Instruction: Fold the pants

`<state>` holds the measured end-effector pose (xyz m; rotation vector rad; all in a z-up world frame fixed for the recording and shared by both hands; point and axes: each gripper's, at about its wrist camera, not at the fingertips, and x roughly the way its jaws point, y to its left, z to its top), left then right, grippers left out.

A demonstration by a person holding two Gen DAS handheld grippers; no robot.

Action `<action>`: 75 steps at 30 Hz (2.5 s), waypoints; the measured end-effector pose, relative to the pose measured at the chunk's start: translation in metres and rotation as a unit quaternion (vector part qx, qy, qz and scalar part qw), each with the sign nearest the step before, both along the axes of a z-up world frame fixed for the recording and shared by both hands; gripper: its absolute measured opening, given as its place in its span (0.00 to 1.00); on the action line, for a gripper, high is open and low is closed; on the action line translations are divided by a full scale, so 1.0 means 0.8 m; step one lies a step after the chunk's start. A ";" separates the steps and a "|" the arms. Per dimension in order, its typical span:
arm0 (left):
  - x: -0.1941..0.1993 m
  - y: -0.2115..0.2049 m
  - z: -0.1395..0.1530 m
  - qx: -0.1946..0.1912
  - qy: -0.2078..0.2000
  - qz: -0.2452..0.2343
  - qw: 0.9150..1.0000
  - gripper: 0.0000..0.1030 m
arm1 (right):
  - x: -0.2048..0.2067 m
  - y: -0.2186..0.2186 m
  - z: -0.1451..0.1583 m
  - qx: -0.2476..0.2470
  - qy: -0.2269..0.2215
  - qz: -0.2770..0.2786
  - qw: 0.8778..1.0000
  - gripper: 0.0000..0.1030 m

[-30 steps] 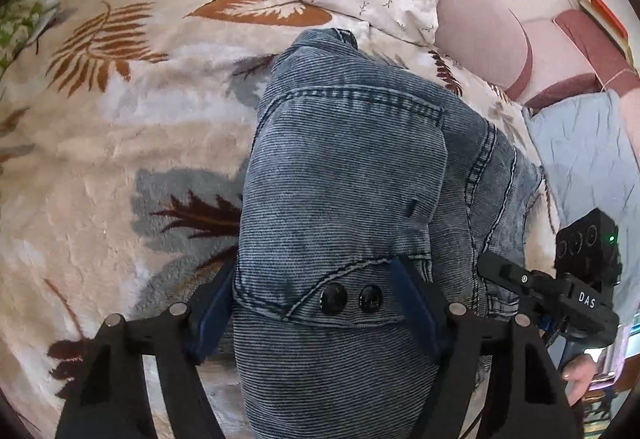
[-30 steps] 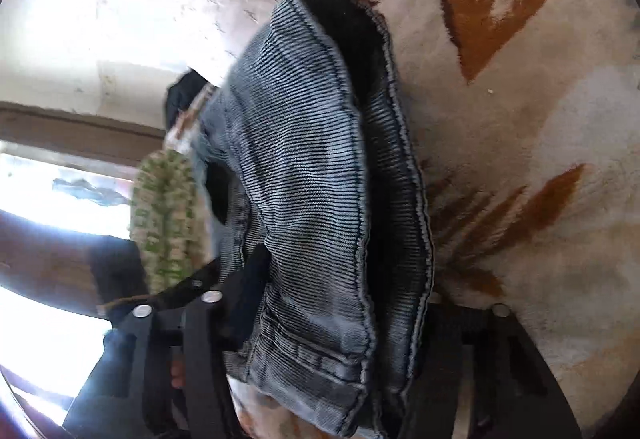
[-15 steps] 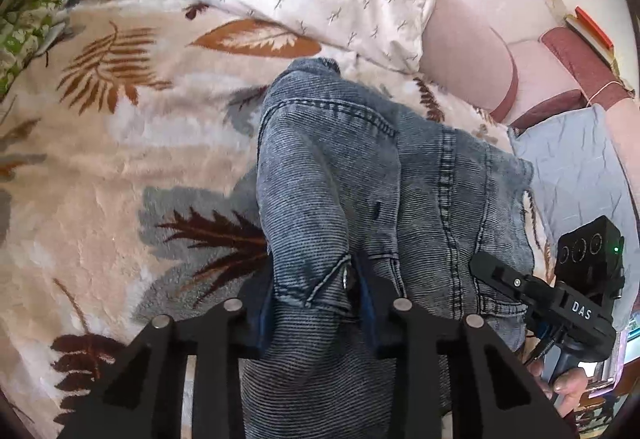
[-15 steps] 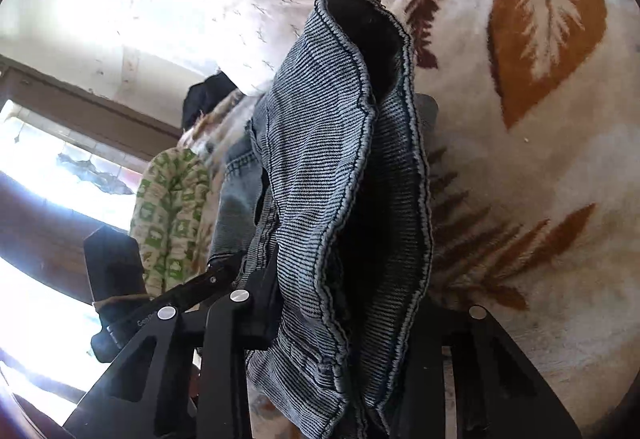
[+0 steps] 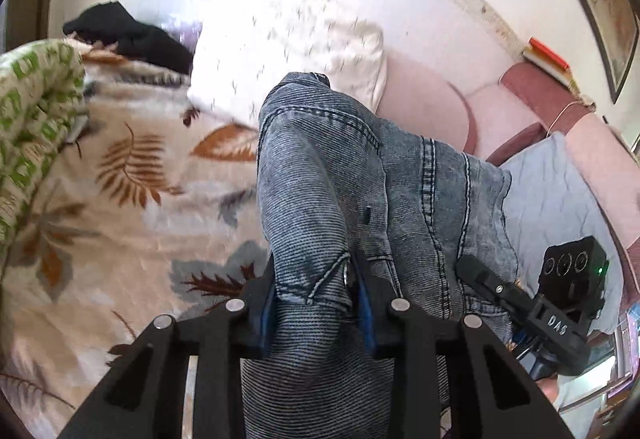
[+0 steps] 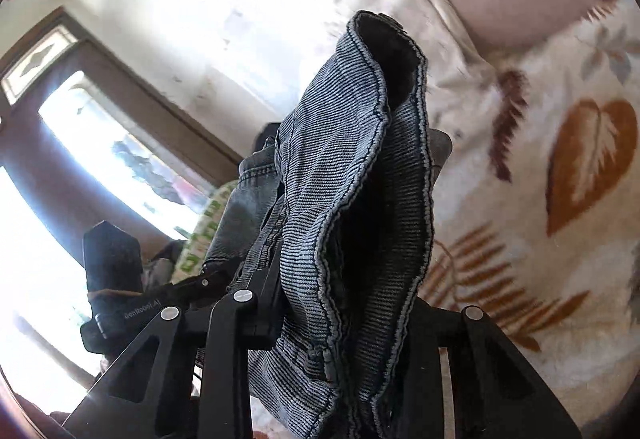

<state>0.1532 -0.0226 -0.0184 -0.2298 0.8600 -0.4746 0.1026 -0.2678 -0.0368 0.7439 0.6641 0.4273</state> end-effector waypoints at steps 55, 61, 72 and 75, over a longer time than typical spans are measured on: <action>-0.121 -0.015 0.014 0.253 -0.160 0.072 0.951 1.00 | -0.105 0.042 0.036 -0.291 -0.037 -0.144 0.945 0.80; -0.167 0.000 0.049 0.260 -0.183 0.086 0.944 1.00 | -0.165 0.087 0.051 -0.314 -0.059 -0.158 0.934 0.80; -0.155 0.030 0.053 0.244 -0.175 0.105 0.948 1.00 | -0.146 0.068 0.078 -0.248 -0.059 -0.124 0.959 0.77; -0.116 0.034 0.039 0.240 -0.162 0.108 0.951 1.00 | -0.102 0.047 0.073 -0.229 -0.035 -0.107 0.967 0.69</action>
